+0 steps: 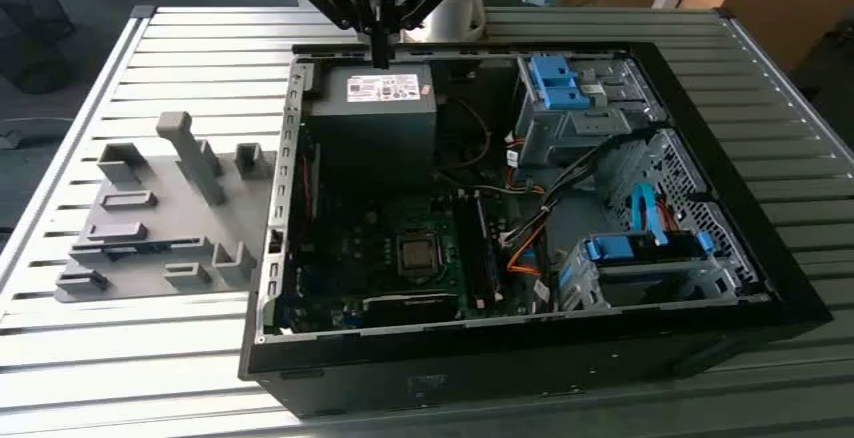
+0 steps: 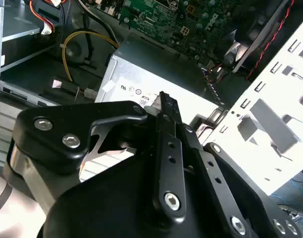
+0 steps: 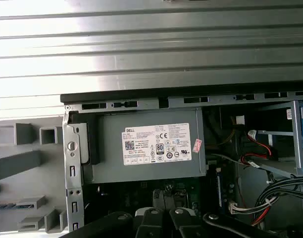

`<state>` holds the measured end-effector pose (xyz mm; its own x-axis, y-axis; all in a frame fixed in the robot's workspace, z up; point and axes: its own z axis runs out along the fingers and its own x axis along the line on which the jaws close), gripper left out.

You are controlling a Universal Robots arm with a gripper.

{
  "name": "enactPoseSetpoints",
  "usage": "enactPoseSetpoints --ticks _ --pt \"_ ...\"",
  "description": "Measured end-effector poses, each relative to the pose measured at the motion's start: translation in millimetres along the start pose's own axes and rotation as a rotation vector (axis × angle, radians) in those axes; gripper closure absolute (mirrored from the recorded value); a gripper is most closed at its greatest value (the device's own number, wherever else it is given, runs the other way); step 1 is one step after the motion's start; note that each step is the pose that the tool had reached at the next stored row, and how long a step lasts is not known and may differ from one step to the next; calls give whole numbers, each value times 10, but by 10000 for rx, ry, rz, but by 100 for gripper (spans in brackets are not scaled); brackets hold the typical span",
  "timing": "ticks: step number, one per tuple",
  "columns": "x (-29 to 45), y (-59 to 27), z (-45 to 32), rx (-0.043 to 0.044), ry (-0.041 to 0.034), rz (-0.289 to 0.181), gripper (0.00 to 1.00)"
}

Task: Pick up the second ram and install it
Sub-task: 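Reach for the second ram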

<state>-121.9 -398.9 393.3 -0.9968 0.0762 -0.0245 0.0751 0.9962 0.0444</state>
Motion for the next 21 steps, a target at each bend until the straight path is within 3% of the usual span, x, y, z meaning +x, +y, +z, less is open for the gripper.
enactPoseSetpoints --ticks 21 --pt "78 -6 -2 1 0 0 89"
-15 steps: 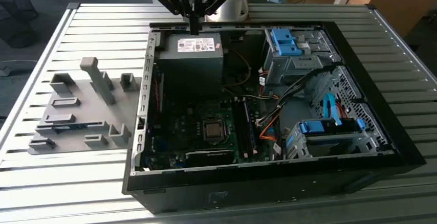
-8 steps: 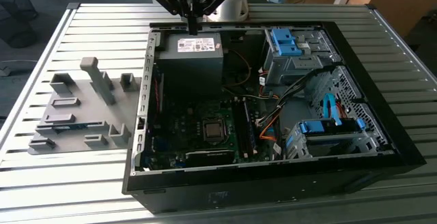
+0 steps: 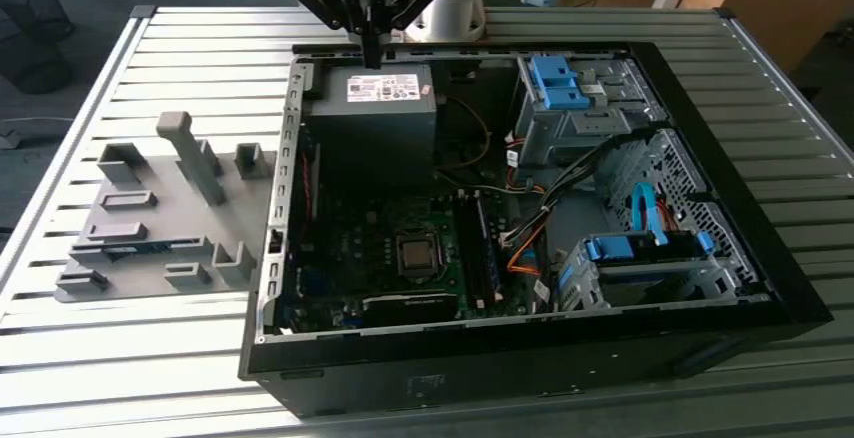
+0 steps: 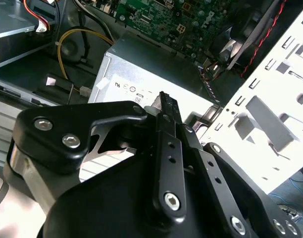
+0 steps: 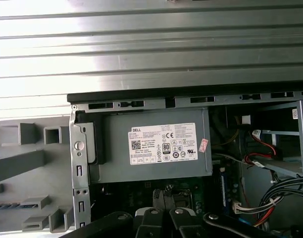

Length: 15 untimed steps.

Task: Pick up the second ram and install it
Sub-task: 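Reach for the second ram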

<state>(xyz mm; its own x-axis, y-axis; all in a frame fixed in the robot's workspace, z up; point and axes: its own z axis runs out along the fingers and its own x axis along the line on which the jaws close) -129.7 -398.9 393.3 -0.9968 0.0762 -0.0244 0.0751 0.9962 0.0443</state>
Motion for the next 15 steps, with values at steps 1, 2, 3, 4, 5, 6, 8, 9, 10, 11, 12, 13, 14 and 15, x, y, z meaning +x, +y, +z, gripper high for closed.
enactPoseSetpoints --ticks 1,2,3,4,5,6,8,9,10,11,12,13,14,15 --pt "4 0 0 -1 -1 0 89" --pt "8 0 0 0 0 0 89" --pt "11 -1 0 -1 -1 0 89" --pt "15 -1 0 -1 0 0 89" --pt "18 -1 0 0 0 0 89" --pt "22 -2 0 -1 0 0 89" --pt "28 -2 0 0 0 0 89" --pt "32 -2 0 0 0 0 89" --pt "35 -3 0 -1 0 0 89" --pt "38 -3 0 -1 -1 1 89" --pt "41 -3 0 -1 0 0 89" --pt "44 -3 0 -1 0 0 89" --pt "47 -4 0 0 0 0 89" --pt "49 -4 0 -1 0 1 89"
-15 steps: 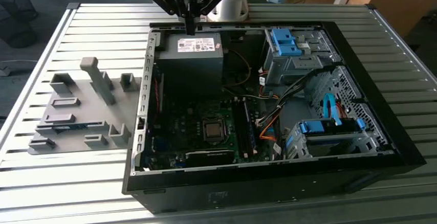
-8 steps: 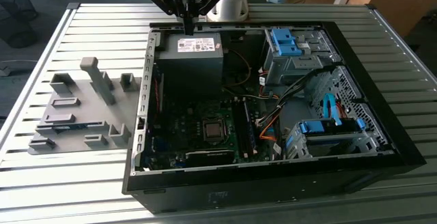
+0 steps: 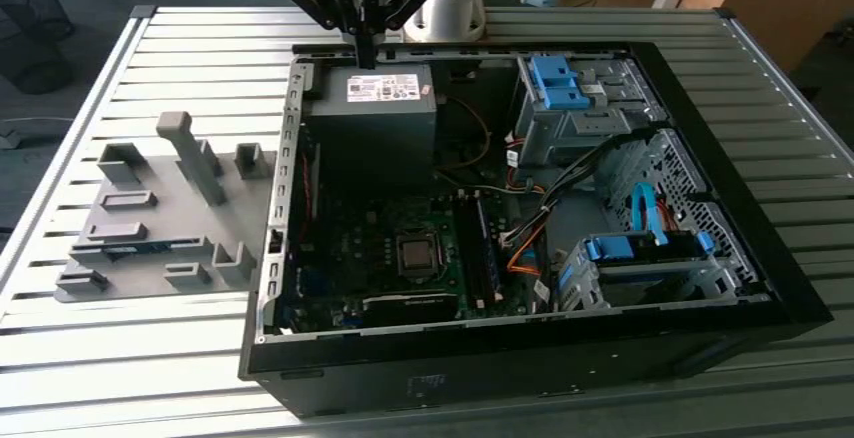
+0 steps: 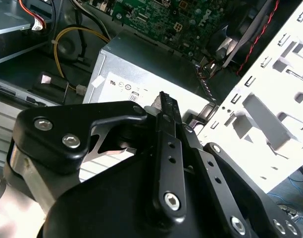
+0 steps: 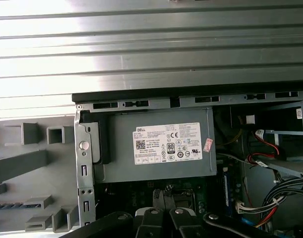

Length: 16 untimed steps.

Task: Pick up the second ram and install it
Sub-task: 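Reach for the second ram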

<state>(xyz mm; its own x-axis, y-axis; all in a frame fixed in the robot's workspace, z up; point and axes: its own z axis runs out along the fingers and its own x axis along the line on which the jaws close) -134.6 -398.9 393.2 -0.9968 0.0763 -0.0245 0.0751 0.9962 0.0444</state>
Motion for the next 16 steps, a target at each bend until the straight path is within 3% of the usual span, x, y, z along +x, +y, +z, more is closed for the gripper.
enactPoseSetpoints --ticks 16 --pt "35 -3 1 1 2 0 89"
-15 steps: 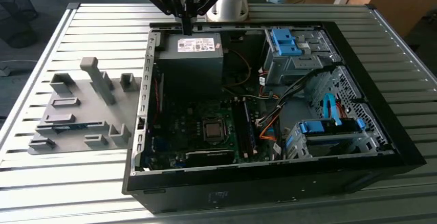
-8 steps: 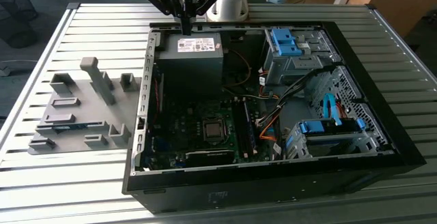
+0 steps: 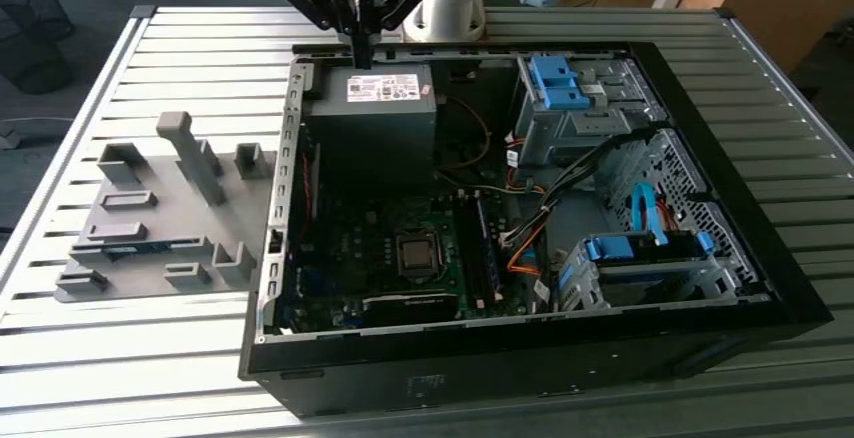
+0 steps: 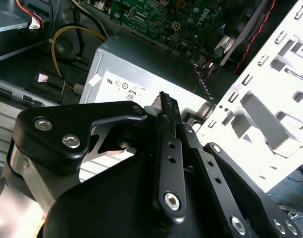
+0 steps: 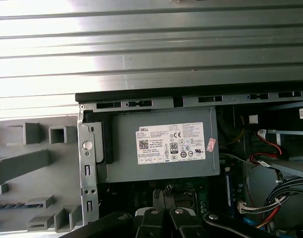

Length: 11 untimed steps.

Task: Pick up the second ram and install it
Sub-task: 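Reach for the second ram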

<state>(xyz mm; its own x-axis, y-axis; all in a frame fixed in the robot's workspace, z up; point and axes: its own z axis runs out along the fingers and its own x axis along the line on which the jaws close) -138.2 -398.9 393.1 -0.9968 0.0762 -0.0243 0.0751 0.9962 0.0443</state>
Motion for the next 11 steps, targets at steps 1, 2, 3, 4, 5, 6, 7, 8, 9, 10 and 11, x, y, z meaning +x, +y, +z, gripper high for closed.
enactPoseSetpoints --ticks 1,2,3,4,5,6,7,8,9,10,11 --pt "8 -1 0 0 0 0 89" --pt "16 -1 1 0 1 0 89" --pt "18 -1 1 0 1 0 89" --pt "19 -1 1 0 1 0 89" --pt "21 -2 1 0 1 0 89" --pt "23 -2 1 0 1 0 89" --pt "25 -2 1 0 1 0 89" --pt "43 -3 1 0 2 0 89" --pt "61 -5 2 0 2 0 89" --pt "63 -5 2 0 2 0 89" --pt "64 -5 2 0 2 0 89"
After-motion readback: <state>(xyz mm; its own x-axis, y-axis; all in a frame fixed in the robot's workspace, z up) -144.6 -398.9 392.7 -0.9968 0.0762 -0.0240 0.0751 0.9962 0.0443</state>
